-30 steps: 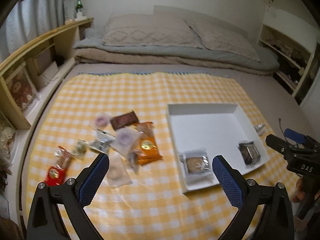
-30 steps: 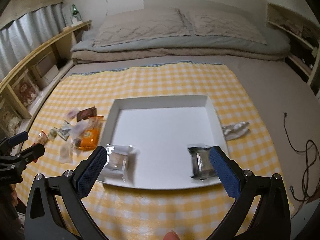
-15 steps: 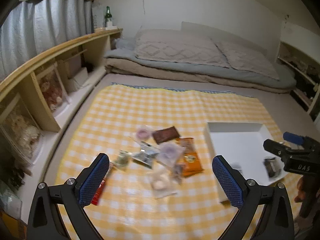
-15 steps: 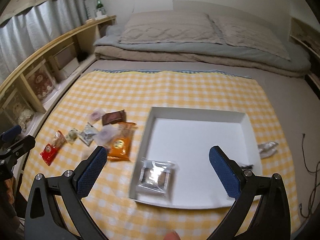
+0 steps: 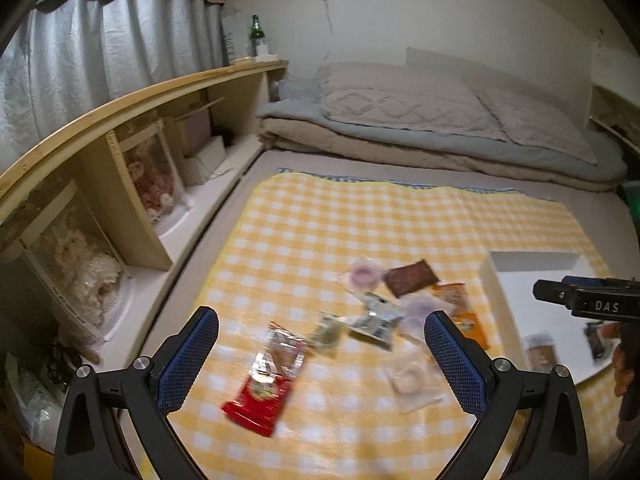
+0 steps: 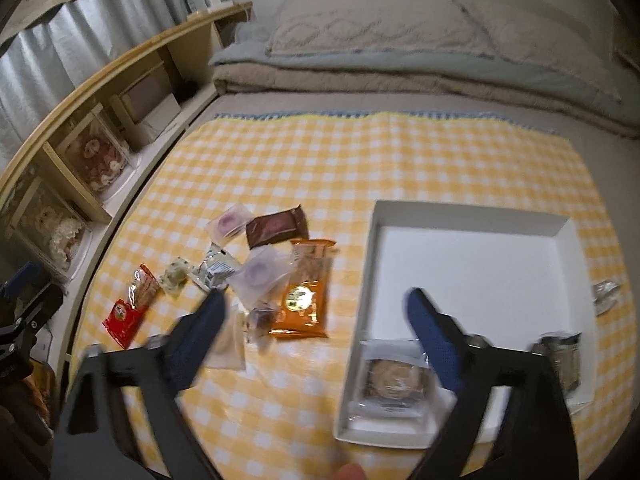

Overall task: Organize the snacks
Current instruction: 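Withdraw both grippers from the tray back toward the snack pile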

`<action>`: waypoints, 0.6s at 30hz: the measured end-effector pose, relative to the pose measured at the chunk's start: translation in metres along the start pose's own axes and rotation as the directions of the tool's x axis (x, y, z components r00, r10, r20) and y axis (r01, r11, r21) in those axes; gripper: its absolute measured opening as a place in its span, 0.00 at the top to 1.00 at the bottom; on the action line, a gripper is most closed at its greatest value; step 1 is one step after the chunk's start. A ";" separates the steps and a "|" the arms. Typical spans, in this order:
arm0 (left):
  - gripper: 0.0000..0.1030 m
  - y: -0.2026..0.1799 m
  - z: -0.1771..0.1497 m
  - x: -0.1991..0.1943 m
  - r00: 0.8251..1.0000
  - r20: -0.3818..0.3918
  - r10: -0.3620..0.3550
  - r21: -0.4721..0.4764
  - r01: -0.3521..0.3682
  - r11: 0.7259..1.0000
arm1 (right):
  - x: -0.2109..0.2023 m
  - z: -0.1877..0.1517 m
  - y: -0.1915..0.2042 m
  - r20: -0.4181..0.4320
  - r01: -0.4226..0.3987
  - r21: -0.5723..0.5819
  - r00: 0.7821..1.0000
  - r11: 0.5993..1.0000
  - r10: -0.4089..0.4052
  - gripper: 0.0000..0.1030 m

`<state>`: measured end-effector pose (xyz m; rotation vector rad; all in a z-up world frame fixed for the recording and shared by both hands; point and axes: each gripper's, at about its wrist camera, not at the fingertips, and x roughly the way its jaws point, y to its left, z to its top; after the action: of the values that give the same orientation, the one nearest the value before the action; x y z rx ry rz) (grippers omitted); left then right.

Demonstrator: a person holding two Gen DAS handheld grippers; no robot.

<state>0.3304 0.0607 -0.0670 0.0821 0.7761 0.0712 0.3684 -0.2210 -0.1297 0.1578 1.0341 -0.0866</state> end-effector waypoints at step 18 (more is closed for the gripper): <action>0.00 0.013 -0.007 0.118 0.968 -0.241 0.071 0.111 -0.045 0.993 | 0.113 0.006 0.006 -0.226 0.010 0.011 0.974 1.000 -0.007 0.34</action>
<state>0.4092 0.0855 -0.1528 0.1989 1.0246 0.0975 0.4317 -0.2163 -0.2236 0.1774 1.2622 -0.0839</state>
